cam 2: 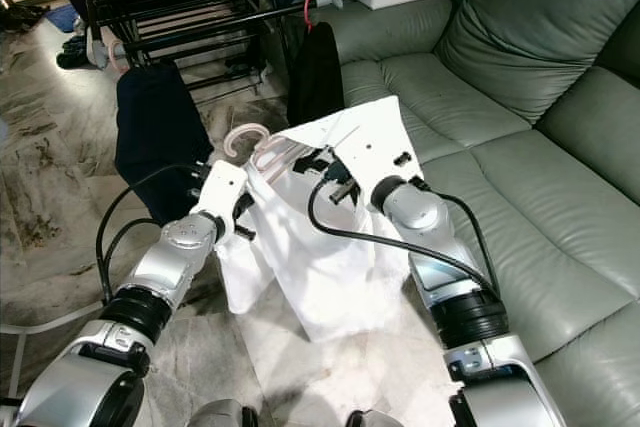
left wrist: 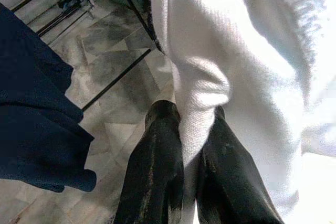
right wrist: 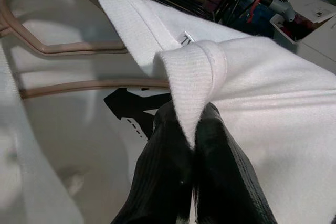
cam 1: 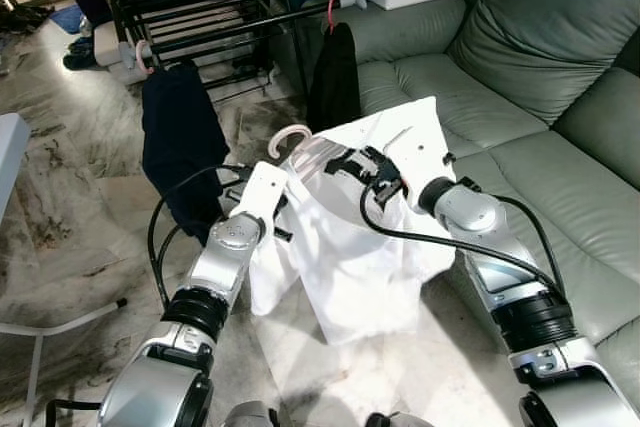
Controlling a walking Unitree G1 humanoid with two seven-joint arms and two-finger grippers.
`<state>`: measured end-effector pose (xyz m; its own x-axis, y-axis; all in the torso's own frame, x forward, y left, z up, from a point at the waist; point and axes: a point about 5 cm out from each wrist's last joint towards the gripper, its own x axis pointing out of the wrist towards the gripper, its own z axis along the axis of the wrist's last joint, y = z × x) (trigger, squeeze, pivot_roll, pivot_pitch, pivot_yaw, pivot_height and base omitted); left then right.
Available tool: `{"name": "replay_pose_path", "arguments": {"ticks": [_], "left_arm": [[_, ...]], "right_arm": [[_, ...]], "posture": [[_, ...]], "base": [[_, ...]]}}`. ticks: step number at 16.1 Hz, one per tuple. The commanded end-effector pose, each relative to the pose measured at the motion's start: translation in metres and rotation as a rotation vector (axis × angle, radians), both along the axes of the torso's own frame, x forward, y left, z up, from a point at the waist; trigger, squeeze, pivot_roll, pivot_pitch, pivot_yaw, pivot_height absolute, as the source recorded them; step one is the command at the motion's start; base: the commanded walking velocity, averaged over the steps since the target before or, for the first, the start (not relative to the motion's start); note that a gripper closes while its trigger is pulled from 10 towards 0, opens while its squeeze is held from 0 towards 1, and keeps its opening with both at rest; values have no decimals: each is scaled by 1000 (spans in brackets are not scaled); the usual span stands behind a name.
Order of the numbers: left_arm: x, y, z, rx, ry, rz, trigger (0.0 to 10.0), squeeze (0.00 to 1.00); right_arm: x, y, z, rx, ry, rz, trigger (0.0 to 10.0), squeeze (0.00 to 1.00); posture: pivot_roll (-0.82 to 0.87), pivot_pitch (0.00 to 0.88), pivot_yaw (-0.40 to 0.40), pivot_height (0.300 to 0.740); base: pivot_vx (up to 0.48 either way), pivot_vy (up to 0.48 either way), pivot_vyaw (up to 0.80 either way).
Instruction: Hang hanger
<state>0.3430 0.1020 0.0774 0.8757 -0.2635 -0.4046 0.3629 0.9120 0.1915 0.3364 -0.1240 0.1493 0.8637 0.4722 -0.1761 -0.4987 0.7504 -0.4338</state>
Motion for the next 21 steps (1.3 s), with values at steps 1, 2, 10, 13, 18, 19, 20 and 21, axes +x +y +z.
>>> {"name": "replay_pose_path", "arguments": {"ticks": [1,2,10,13,18,19,20,21], "left_arm": [[15,-8,32,-76,-105,8,0,0],[15,-3,32,-118,-118,51,0,0],[16,0,34,-144,-126,83,0,0],[14,-5,33,-144,-125,64,0,0],[16,8,32,-127,-128,97,0,0],[17,9,32,-129,-133,102,0,0],[17,11,32,-123,-135,104,0,0],[16,14,30,-131,-147,108,0,0]], "right_arm": [[-11,20,-7,-23,52,115,0,0],[-20,22,-31,22,112,75,0,0],[-27,38,-47,59,154,86,4275,0],[-24,38,-48,86,167,68,10000,1000],[-26,25,-54,48,172,60,10000,1000],[-31,24,-57,38,181,86,10000,1000],[-34,22,-59,36,184,98,10000,1000],[-38,16,-64,26,187,92,10000,1000]], "posture": [[-17,0,24,740],[-17,0,21,740],[-14,0,18,740],[-17,0,17,740],[-17,0,17,740],[-17,0,17,740],[-19,0,17,740],[-22,0,19,740]], "base": [[0,0,0],[0,0,0],[0,0,0],[0,0,0],[0,0,0],[0,0,0],[0,0,0],[0,0,0]]}}
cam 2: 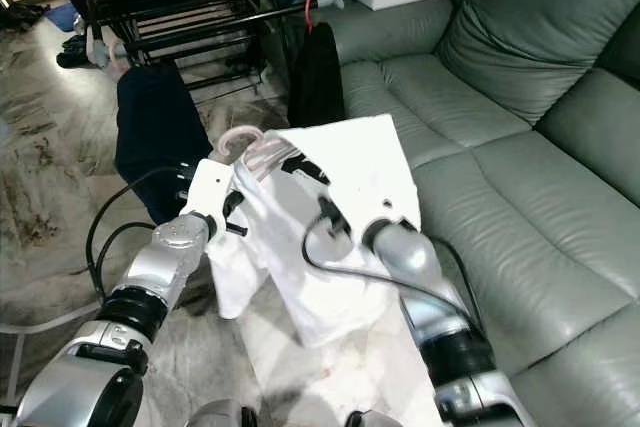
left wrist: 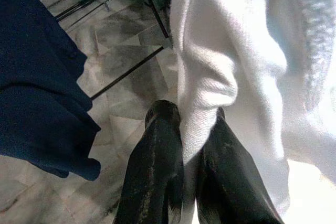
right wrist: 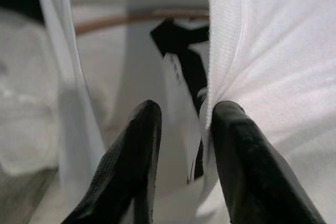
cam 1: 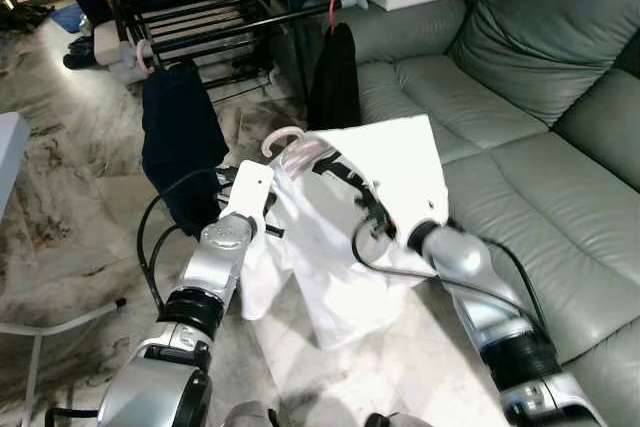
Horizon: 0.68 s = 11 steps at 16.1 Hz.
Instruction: Hang hanger
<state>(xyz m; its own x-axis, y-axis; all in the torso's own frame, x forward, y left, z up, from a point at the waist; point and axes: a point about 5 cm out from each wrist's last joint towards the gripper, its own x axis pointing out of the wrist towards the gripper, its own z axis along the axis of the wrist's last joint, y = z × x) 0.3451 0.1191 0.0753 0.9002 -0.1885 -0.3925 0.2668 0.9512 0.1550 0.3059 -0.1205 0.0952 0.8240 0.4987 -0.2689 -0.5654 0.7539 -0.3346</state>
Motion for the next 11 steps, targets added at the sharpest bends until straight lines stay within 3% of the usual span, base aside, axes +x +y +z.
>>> {"name": "replay_pose_path", "arguments": {"ticks": [1,4,7,11], "left_arm": [[11,4,27,-70,-144,13,0,0],[6,25,15,-49,-136,55,706,0],[-2,43,1,-56,-107,91,1137,0],[-18,71,-15,-10,-100,102,3255,0]], "right_arm": [[-12,3,-14,-3,48,32,10000,1000],[-19,-21,-25,24,35,-111,10000,1000],[-20,-42,-32,183,48,-342,10000,1000],[-31,-36,-40,265,23,-375,10000,1000]], "posture": [[-24,0,21,740],[-30,0,31,740],[-32,0,33,740],[-27,0,46,740]], "base": [[0,0,0],[0,0,0],[0,0,0],[0,0,0]]}}
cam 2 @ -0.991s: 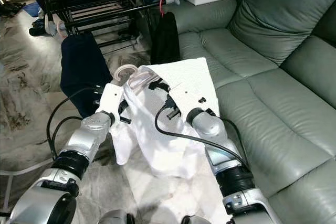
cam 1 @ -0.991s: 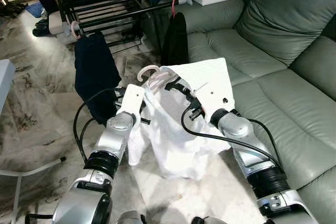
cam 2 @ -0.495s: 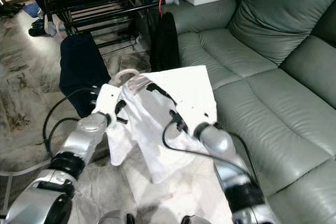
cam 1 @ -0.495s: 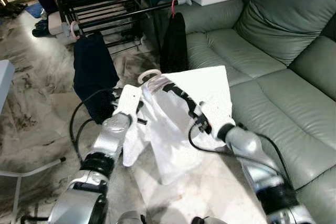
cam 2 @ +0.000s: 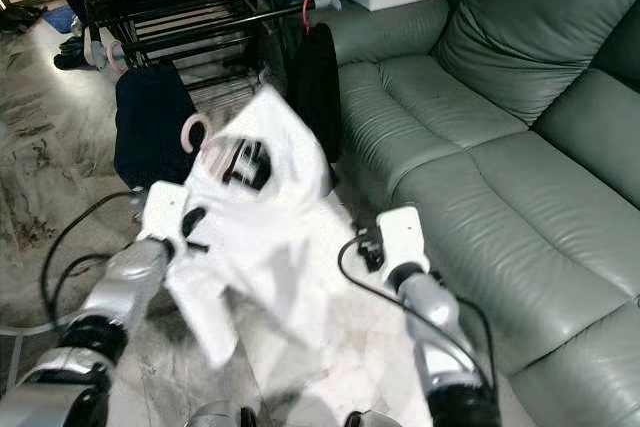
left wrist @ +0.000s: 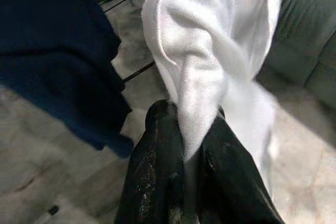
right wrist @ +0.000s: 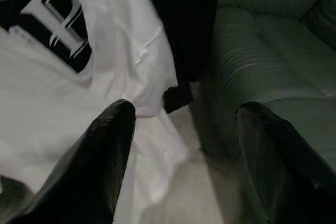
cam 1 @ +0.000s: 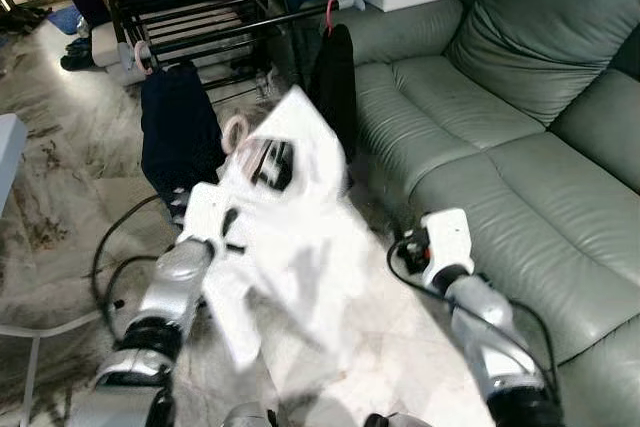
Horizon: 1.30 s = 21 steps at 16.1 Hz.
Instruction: Hang hanger
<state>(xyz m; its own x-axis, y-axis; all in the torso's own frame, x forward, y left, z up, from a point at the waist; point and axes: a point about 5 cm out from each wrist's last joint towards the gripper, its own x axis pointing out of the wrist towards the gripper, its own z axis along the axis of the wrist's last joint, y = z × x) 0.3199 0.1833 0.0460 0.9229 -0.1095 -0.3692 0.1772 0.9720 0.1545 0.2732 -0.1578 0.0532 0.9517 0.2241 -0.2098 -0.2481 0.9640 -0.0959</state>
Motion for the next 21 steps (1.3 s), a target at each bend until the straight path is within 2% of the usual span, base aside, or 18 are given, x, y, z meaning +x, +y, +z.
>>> {"name": "replay_pose_path", "arguments": {"ticks": [1,2,3,5,6,7,9,10,11,14,21], "left_arm": [[2,11,10,24,-79,-4,3804,0],[-3,12,6,36,-73,-13,4196,0],[-9,16,-1,42,-61,-1,5020,0],[-20,21,-13,3,-55,43,8941,0],[-26,24,-20,-39,-42,89,10000,0],[-31,30,-28,-55,-21,152,10000,0],[-35,34,-33,-102,-5,209,10000,0],[-38,32,-34,-107,-19,192,10000,0],[-39,31,-34,-94,-26,175,10000,0],[-37,29,-33,-133,-34,182,10000,0],[-32,18,-32,-142,-38,150,10000,0]], "right_arm": [[-1,2,2,18,-31,3,10000,1000],[-3,1,1,18,-38,2,10000,1000],[-5,-2,-1,18,-50,-18,10000,1000],[-11,-13,-6,36,-66,-104,10000,1000],[-14,-19,-9,25,-68,-140,10000,1000],[-17,-27,-13,45,-57,-190,10000,1000],[-18,-34,-16,60,-44,-226,10000,996],[-19,-37,-16,56,-42,-225,10000,0],[-19,-37,-17,50,-43,-207,10000,0],[-18,-29,-15,58,-48,-161,10000,0],[-17,-29,-10,55,-64,-124,10000,0]], "posture": [[-20,0,50,740],[-16,0,51,740],[-16,0,55,740],[-19,0,53,740],[-20,0,46,740],[-31,0,34,740],[-36,0,27,740],[-38,0,25,740],[-36,0,26,740],[-39,0,18,740],[-61,0,24,740]], "base": [[0,0,0],[0,0,0],[0,0,0],[0,0,0],[0,0,0],[0,0,0],[0,0,0],[0,0,0],[0,0,0],[0,0,0],[0,327,0]]}}
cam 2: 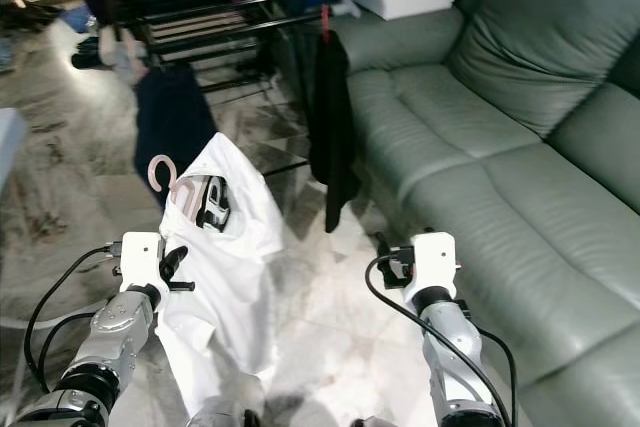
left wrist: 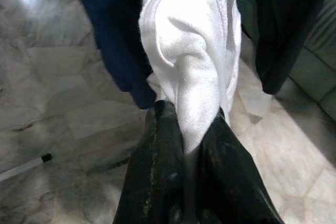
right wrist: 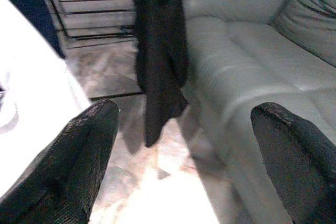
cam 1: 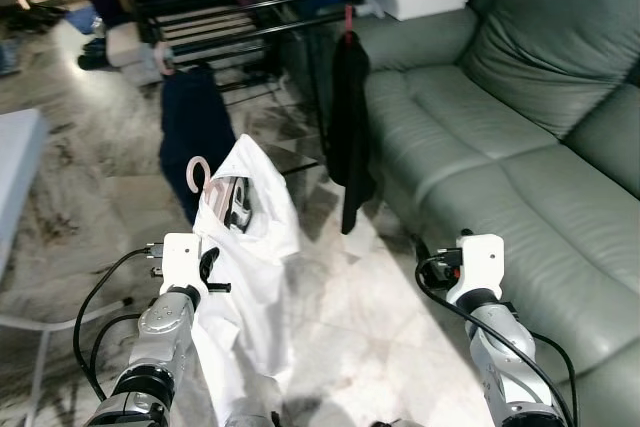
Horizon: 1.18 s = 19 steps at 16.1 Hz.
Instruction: Hang hanger
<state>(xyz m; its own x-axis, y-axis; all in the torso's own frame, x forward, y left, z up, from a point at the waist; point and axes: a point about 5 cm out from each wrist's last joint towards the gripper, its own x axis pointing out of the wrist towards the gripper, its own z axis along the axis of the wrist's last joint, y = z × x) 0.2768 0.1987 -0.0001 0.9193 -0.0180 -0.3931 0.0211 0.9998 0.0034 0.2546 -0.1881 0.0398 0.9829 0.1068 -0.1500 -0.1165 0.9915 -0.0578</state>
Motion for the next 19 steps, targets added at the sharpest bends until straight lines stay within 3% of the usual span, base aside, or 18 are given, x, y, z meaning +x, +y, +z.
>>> {"name": "replay_pose_path", "arguments": {"ticks": [1,6,14,16,19], "left_arm": [[13,1,15,17,-82,-14,10000,0],[15,-2,17,42,-85,-31,10000,0],[13,-16,21,53,-144,-81,10000,0],[13,-18,24,22,-176,-91,10000,0],[13,-18,23,47,-167,-90,10000,0]], "right_arm": [[0,3,3,7,-14,11,10000,0],[0,5,4,20,-17,19,10000,0],[0,9,4,36,-26,40,10000,0],[1,12,6,32,-38,60,10000,0],[2,13,8,43,-49,60,10000,0]], "posture": [[-61,0,25,740],[-60,0,29,740],[-47,0,40,740],[-46,0,43,740],[-44,0,46,740]], "base": [[0,480,0],[0,478,0],[35,0,0],[146,0,569],[437,0,608]]}}
